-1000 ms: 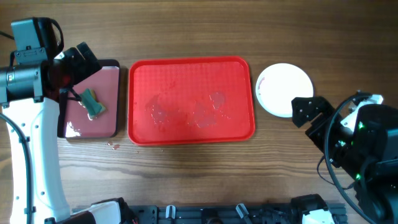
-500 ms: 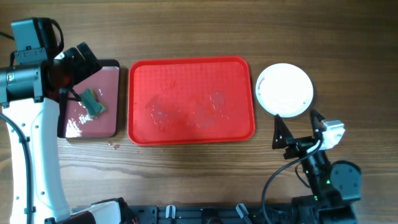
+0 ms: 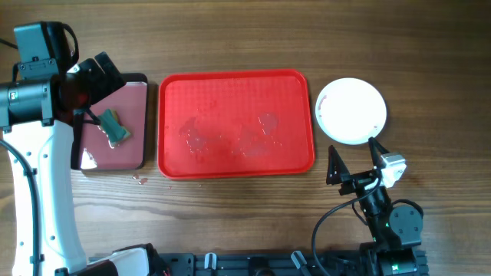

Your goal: Clean dirty plates on tray and stack at the side

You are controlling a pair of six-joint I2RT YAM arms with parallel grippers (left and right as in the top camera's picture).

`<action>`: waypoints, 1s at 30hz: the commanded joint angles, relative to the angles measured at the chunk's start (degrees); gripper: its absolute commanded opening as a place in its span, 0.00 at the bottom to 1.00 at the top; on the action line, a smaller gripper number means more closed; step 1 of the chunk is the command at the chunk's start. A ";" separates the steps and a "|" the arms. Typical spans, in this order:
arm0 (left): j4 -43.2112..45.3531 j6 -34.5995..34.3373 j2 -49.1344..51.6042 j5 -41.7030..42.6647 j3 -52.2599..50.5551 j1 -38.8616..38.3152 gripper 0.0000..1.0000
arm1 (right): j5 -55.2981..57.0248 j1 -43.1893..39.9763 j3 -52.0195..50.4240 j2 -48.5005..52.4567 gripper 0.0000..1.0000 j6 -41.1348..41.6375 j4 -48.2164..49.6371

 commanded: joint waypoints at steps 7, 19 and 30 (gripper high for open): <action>-0.04 -0.13 -0.96 0.09 -0.20 -0.13 1.00 | -0.94 -0.24 -0.09 -0.09 1.00 -0.92 0.15; 25.31 -0.17 -48.39 6.58 -37.35 -0.24 1.00 | -0.92 -0.24 -0.07 -0.09 1.00 -0.92 0.15; 60.02 -0.13 -82.05 8.04 -86.05 -4.94 1.00 | -0.94 -0.24 -0.07 -0.09 1.00 -0.94 0.15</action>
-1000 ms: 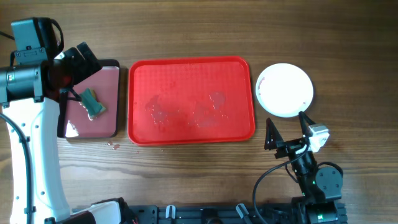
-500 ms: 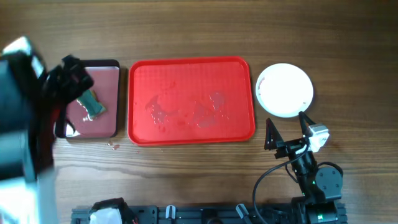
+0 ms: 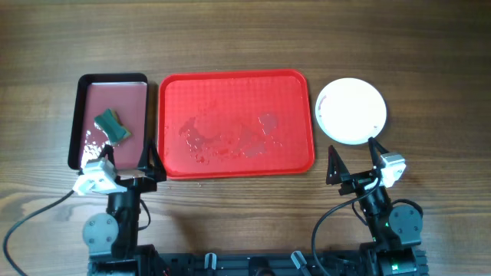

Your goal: Clean dirty plates on tray and stack at the side

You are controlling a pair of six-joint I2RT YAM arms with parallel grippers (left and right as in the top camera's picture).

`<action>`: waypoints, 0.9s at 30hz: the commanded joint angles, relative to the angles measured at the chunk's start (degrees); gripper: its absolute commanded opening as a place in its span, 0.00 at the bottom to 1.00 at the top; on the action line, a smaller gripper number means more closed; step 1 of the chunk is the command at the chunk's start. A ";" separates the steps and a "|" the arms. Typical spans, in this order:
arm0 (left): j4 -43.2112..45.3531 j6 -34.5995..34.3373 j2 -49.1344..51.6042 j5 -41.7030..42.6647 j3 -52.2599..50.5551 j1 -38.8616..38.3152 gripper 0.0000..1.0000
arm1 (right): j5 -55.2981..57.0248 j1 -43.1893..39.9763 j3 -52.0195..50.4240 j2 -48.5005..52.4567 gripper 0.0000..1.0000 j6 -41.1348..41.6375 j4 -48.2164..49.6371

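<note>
A red tray (image 3: 236, 123) lies in the middle of the table, wet with smears and bare of plates. To its right a white plate (image 3: 351, 110) rests on the wood. Left of the tray a black tub (image 3: 112, 123) of pinkish water holds a green sponge (image 3: 113, 126). My left gripper (image 3: 126, 163) stands open at the tub's near edge with nothing between its fingers. My right gripper (image 3: 351, 159) stands open just below the white plate, holding nothing.
Both arm bases (image 3: 115, 230) sit at the table's near edge. Bare wood runs along the far side and between the two arms.
The left arm has left the tub, where it stood over the sponge, and now sits folded at the near edge with its gripper open. The sponge stays in the tub. The right arm is unchanged.
</note>
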 commanded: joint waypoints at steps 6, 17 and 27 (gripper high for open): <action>-0.94 -0.11 -2.10 1.05 -6.84 -0.39 1.00 | -0.96 -0.24 -0.07 -0.28 1.00 -0.92 0.15; -0.94 -0.11 -2.01 1.05 -6.82 -0.39 1.00 | -0.96 -0.24 -0.04 -0.28 1.00 -0.94 0.15; -0.94 -0.09 -2.01 1.05 -6.82 -0.39 1.00 | -0.96 -0.24 -0.07 -0.28 1.00 -0.92 0.13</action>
